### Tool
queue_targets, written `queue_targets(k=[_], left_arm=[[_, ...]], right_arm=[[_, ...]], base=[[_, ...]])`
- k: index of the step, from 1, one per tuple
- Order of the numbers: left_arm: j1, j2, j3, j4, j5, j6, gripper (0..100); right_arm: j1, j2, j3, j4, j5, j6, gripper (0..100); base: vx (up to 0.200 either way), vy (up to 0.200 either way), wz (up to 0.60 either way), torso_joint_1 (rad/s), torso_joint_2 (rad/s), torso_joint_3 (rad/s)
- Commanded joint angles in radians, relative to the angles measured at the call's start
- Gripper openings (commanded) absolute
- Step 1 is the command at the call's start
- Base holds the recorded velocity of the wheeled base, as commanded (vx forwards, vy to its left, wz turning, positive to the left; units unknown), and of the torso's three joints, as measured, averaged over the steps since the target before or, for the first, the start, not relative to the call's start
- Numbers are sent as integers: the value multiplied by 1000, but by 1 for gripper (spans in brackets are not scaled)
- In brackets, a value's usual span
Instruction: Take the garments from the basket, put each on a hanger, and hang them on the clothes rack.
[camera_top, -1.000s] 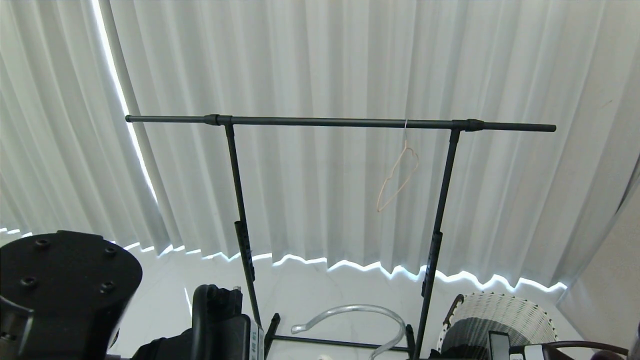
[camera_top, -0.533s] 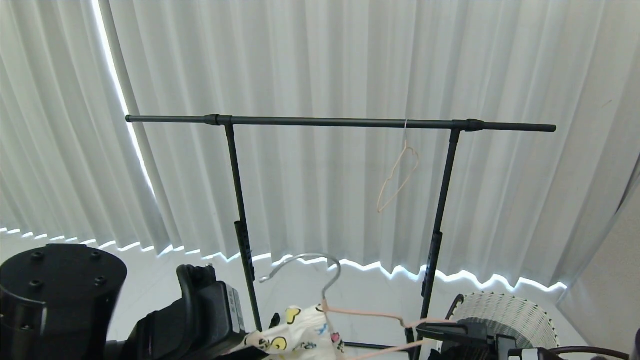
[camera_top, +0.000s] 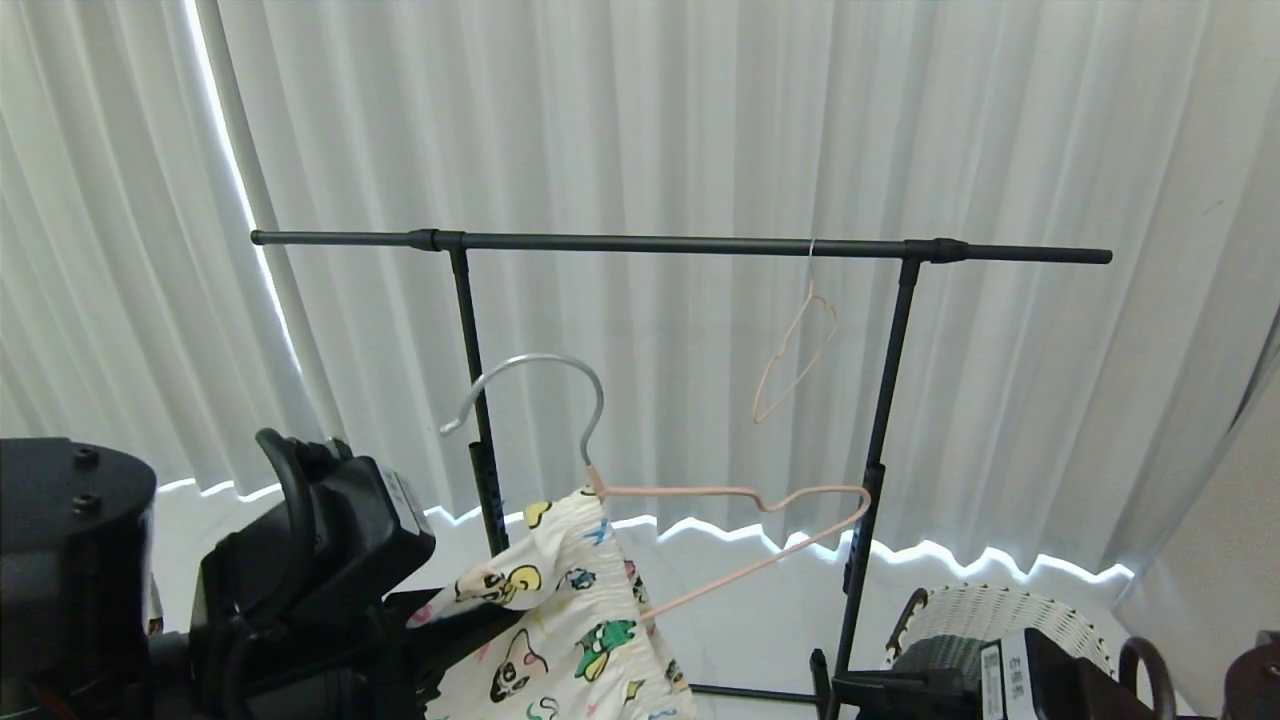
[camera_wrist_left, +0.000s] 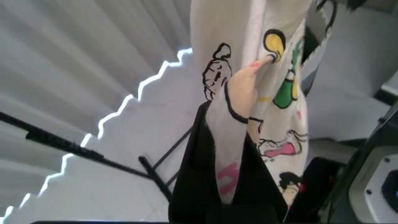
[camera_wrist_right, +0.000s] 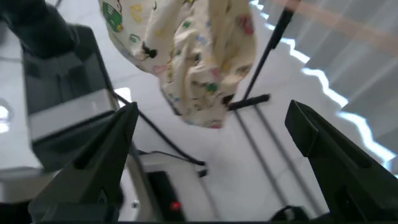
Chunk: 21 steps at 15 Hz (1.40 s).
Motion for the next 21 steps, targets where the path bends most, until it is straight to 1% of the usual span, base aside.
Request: queue_targets(k=[1, 2, 4, 5, 10, 13, 14, 15, 18, 19, 21], left_arm=[[8, -3, -32, 0, -15, -3, 0], [7, -5, -36, 1, -41, -2, 0], [8, -5, -61, 6, -68, -3, 0], [8, -2, -75, 6, -70, -2, 0], [8, 0, -88, 4, -87, -3, 0], [56, 9, -75, 4, -82, 0, 0], [87, 9, -65, 4, -82, 0, 0], [91, 6, -59, 4, -87, 0, 0], [83, 3, -58, 4, -110, 0, 0], [80, 3, -58, 4, -127, 1, 0], [71, 1, -61, 4, -133, 1, 0]], right_arm=[[-4, 58, -36, 1, -3, 103, 100], [-19, 106, -88, 1, -17, 209, 100], [-45, 201, -185, 1, -124, 335, 100], [-58, 233, -217, 1, -160, 374, 100], [-61, 270, -239, 1, -169, 384, 100], [-84, 258, -202, 1, -190, 384, 100], [-92, 232, -170, 1, -197, 384, 100], [-93, 218, -156, -1, -197, 384, 100], [-95, 212, -183, -2, -198, 384, 100], [-95, 222, -206, -2, -198, 378, 100], [-92, 244, -219, -2, -198, 362, 100]], base=[[0, 0, 0, 0, 0, 0], [0, 0, 0, 0, 0, 0], [0, 0, 0, 0, 0, 0], [0, 0, 0, 0, 0, 0], [0, 0, 0, 0, 0, 0], [0, 0, 0, 0, 0, 0], [0, 0, 0, 0, 0, 0], [0, 0, 0, 0, 0, 0], [0, 0, 0, 0, 0, 0], [0, 0, 0, 0, 0, 0], [0, 0, 0, 0, 0, 0]])
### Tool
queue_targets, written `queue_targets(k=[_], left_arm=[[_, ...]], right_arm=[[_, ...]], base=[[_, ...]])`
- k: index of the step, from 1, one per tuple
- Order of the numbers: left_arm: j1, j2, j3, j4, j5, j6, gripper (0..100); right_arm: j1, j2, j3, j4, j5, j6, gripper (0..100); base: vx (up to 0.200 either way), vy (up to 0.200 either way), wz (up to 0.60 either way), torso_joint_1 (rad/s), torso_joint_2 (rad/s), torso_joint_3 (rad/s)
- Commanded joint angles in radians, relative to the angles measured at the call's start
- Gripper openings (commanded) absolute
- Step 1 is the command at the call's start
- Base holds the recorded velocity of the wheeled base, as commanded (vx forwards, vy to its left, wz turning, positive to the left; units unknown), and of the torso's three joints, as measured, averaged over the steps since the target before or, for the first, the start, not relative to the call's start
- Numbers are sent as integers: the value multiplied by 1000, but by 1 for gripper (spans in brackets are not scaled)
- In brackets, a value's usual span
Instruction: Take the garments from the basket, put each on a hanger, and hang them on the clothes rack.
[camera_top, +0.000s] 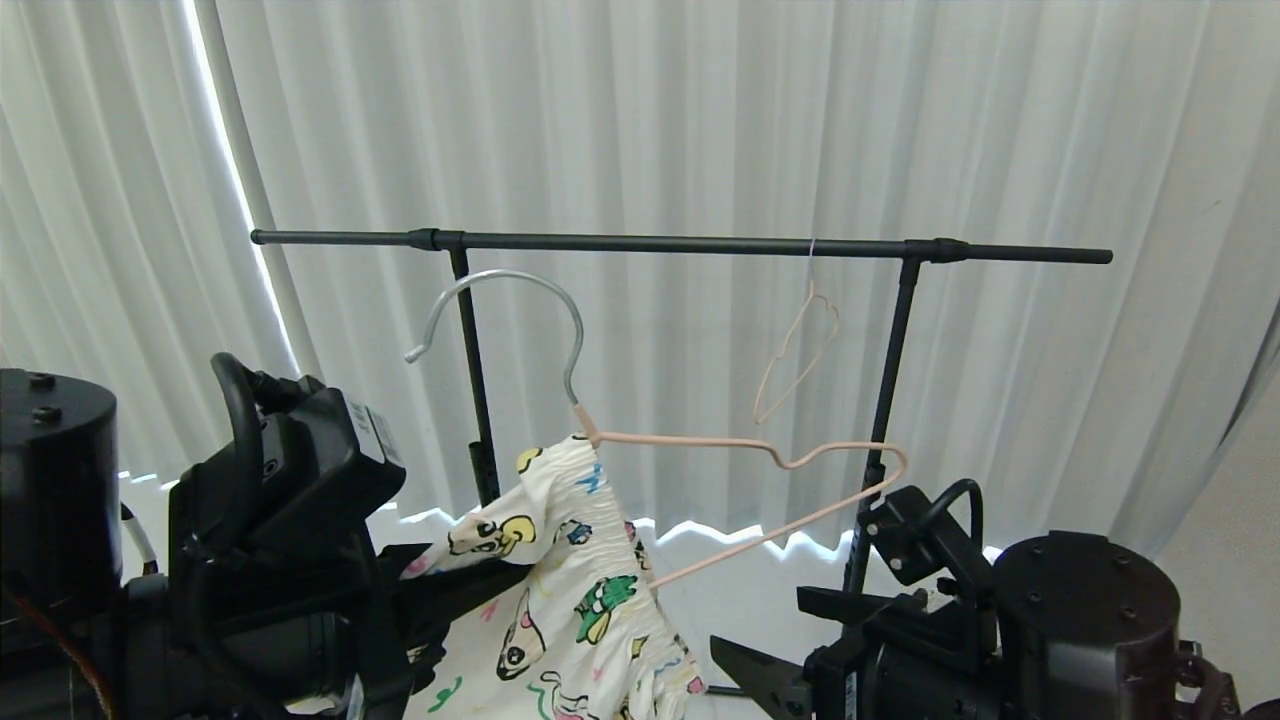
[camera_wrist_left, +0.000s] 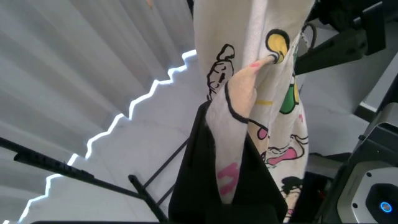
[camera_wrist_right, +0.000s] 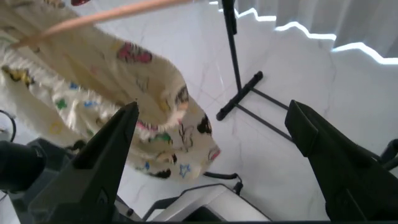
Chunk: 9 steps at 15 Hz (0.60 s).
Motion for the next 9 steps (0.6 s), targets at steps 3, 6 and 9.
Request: queue_targets(k=[3, 6, 9], left_arm=[[-27, -1, -11, -1, 2, -1, 0], [-27, 4, -14, -2, 6, -6, 0], [-24, -6, -17, -2, 5, -6, 0]], right_arm=[[35, 55, -47, 0, 0, -29, 100], [99, 58, -16, 0, -3, -38, 100], [111, 70, 19, 0, -37, -50, 100]], base=[[0, 0, 0, 0, 0, 0], [0, 0, 0, 0, 0, 0], [0, 0, 0, 0, 0, 0]])
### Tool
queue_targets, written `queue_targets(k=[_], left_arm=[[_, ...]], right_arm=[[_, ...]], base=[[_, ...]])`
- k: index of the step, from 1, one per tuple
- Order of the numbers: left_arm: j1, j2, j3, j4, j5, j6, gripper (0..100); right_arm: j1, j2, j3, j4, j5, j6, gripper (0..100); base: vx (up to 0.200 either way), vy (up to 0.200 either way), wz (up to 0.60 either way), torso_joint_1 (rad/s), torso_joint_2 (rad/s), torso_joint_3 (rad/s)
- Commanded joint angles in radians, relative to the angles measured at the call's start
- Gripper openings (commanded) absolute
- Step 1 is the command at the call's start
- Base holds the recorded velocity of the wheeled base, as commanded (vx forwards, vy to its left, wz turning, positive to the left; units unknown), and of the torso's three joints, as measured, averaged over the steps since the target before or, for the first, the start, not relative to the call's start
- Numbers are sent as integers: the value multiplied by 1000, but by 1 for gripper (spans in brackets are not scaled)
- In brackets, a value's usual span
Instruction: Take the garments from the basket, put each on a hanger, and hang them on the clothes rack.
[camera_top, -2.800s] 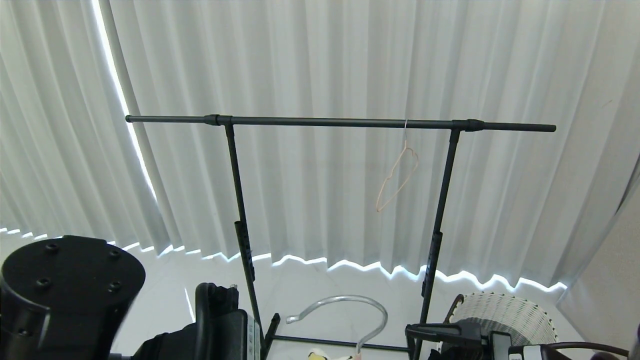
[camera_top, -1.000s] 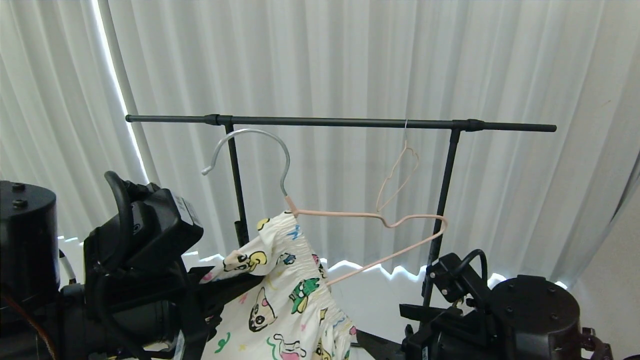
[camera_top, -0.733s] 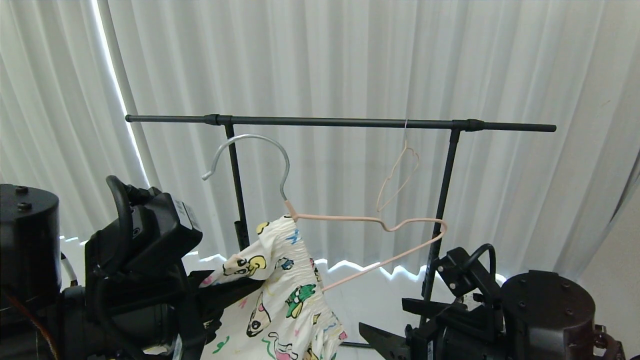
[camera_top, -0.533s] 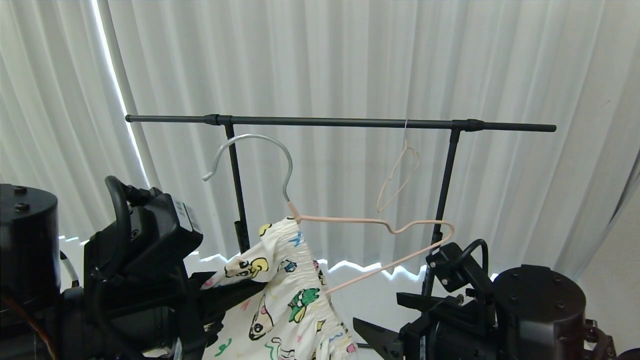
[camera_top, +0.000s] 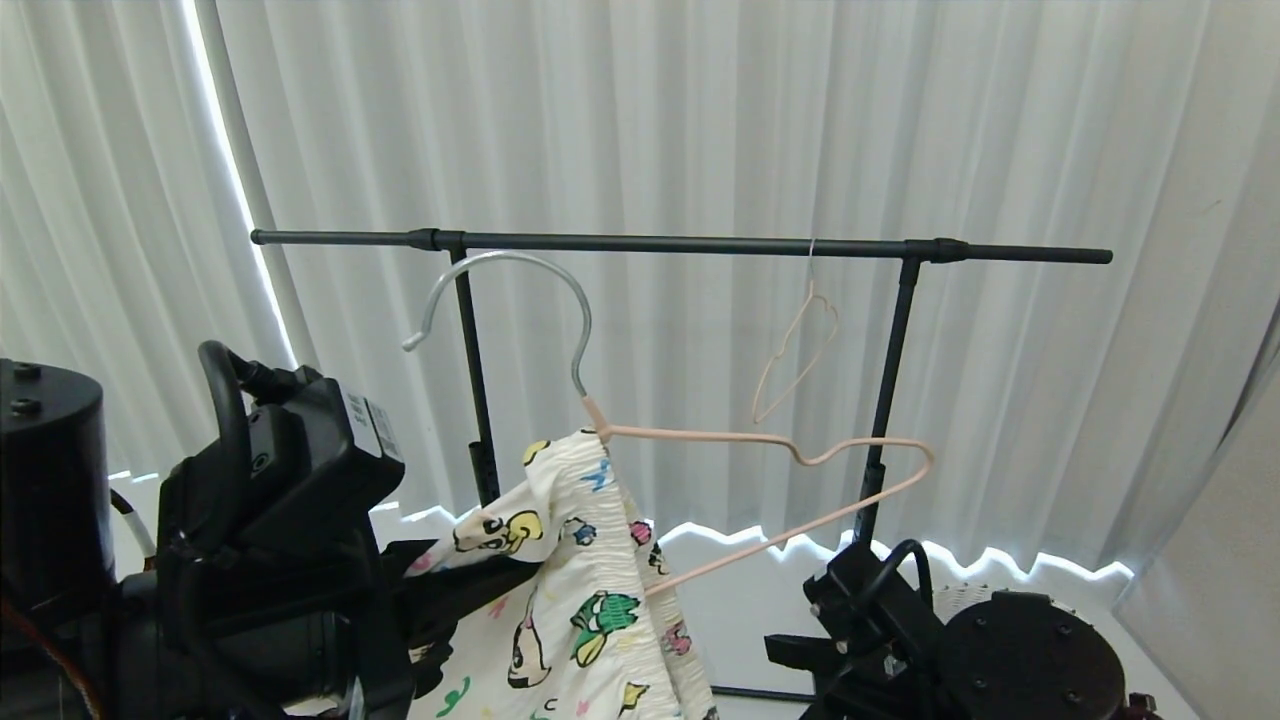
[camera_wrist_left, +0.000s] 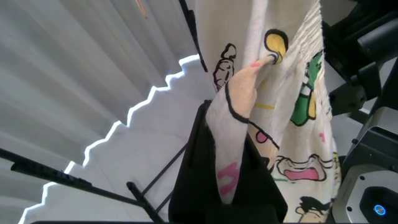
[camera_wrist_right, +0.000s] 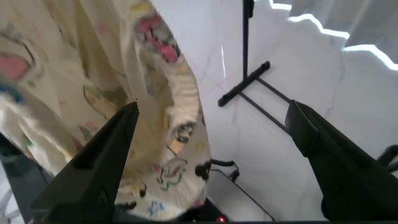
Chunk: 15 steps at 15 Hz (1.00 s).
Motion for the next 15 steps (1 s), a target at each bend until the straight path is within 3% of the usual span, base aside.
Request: queue_targets(k=[1, 9, 15], left_arm=[[1, -6, -3, 0, -2, 1, 0], [-3, -9, -35, 0, -2, 0, 0], [36, -9, -15, 0, 6, 9, 0]], right_arm=[[5, 17, 20, 1, -22, -2, 100], [-14, 97, 34, 1, -134, -57, 100], [-204, 89, 83, 0, -221, -164, 100]], base=[[0, 0, 0, 0, 0, 0], [0, 0, 0, 0, 0, 0], [0, 0, 0, 0, 0, 0]])
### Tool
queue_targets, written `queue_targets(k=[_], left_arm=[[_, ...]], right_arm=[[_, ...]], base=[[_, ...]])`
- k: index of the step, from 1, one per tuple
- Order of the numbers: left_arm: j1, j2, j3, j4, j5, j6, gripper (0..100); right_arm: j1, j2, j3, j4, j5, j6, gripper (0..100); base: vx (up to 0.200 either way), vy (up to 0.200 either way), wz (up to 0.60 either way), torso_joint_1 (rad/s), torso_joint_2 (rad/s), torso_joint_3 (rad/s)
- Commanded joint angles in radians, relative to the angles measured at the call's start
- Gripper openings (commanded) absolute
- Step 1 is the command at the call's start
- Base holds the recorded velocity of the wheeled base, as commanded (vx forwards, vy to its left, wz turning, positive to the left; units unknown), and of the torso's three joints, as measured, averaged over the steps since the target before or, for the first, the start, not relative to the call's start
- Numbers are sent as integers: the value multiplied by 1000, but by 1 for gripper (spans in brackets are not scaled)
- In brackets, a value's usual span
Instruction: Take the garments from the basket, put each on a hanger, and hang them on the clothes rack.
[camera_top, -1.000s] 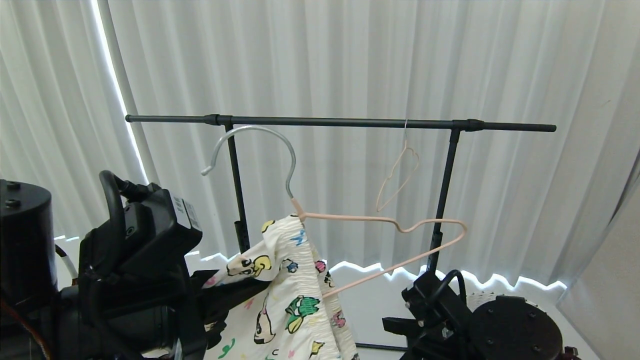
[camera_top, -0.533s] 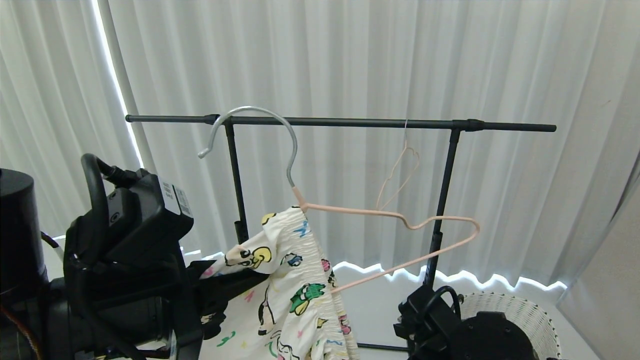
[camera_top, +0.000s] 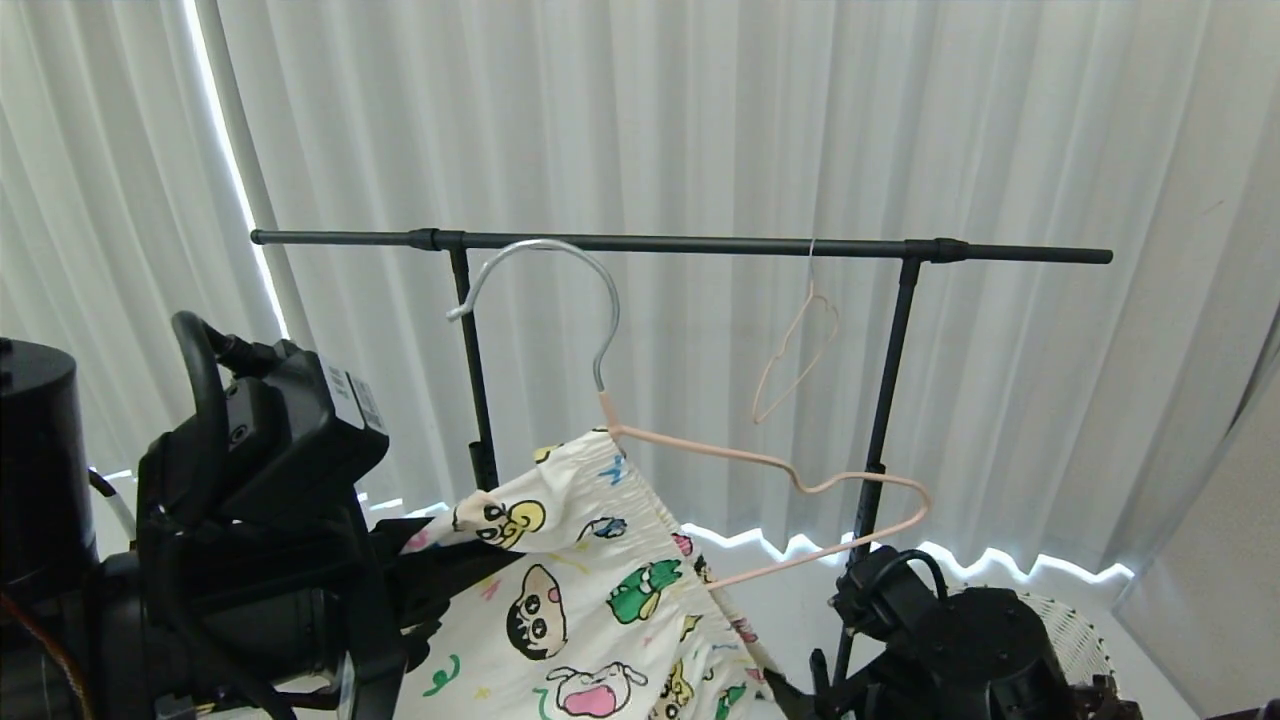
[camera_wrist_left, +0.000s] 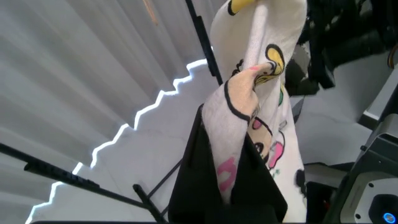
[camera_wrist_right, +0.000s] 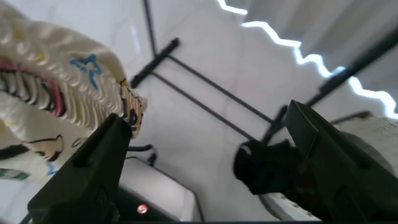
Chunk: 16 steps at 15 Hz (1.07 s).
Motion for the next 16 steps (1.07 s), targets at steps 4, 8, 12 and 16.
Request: queue_targets(k=[4, 8, 12, 16], left_arm=[[47, -20, 86, -2, -2, 94, 0], [50, -29, 139, -2, -2, 100, 0], [52, -25, 165, -1, -2, 99, 0], [49, 21, 206, -1, 15, 100, 0]], right_arm=[[-204, -52, 5, 1, -1, -77, 100], [-296, -90, 5, 1, 10, -114, 100], [-314, -187, -17, 27, 54, -161, 100], [-316, -294, -133, 199, 88, -161, 100]], base=[[0, 0, 0, 0, 0, 0], [0, 0, 0, 0, 0, 0], [0, 0, 0, 0, 0, 0], [0, 0, 0, 0, 0, 0]])
